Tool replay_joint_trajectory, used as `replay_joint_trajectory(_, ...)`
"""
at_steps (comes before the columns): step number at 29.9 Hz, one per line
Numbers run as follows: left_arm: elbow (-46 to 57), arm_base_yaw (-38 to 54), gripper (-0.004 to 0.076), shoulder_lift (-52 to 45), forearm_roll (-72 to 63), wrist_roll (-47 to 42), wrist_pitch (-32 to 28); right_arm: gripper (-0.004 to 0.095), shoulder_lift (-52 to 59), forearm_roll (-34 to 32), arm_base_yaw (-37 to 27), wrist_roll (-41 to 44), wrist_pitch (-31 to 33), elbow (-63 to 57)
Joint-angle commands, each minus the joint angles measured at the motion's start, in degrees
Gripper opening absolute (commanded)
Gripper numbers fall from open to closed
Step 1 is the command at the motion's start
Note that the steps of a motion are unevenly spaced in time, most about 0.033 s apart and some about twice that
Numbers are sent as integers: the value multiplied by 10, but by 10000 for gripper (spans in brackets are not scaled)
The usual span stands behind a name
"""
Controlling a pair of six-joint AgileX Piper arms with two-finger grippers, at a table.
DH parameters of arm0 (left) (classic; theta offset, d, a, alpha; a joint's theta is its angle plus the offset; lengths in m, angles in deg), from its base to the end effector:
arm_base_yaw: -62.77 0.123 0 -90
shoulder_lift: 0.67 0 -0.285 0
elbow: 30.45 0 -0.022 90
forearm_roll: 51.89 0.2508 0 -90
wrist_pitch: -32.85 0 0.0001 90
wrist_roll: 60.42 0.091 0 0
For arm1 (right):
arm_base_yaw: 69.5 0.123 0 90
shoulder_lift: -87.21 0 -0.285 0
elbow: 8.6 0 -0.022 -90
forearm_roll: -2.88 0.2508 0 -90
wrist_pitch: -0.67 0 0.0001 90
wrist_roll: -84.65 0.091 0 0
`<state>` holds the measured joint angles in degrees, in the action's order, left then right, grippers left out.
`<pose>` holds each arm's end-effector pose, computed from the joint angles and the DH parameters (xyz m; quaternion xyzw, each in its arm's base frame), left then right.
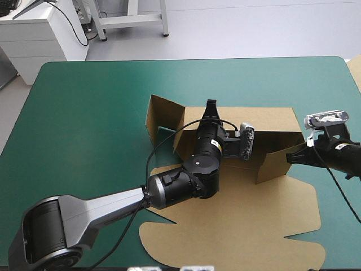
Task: Fold the box
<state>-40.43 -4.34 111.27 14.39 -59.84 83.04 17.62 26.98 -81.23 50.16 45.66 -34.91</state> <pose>0.2175 -0.3505 0.3173 0.6509 0.5421 0.3007 0.4383 0.2112 -0.0170 0.3211 -0.0939 0.9211 0.0449 0.3751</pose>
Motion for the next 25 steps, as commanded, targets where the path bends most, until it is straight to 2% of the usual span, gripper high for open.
replay_joint_trajectory(1, -10, -9, -8, -7, -26, -6, -46, -21, 12, 50, -1, -55, -40, -12)
replay_joint_trajectory(5, -10, -8, -8, 3, -23, -6, -49, -21, 11, 95, -1, -115, -39, -20)
replay_joint_trajectory(9, -10, -8, -8, 11, -22, -6, -38, -19, 11, 117, -1, -127, -50, -20)
replay_joint_trajectory(12, -10, -8, -8, 11, -22, -6, -31, -19, 11, 108, -1, -155, -36, -20)
replay_joint_trajectory(19, -10, -8, -8, 11, -24, -6, -22, 8, 11, 56, -1, -154, -28, -20)
replay_joint_trajectory(21, -10, -8, -8, 11, -25, -6, -22, 72, 12, 47, -1, -141, -24, -20)
replay_joint_trajectory(25, -10, -8, -8, 11, -25, -6, -22, 294, 12, 18, -1, -91, -26, -20)
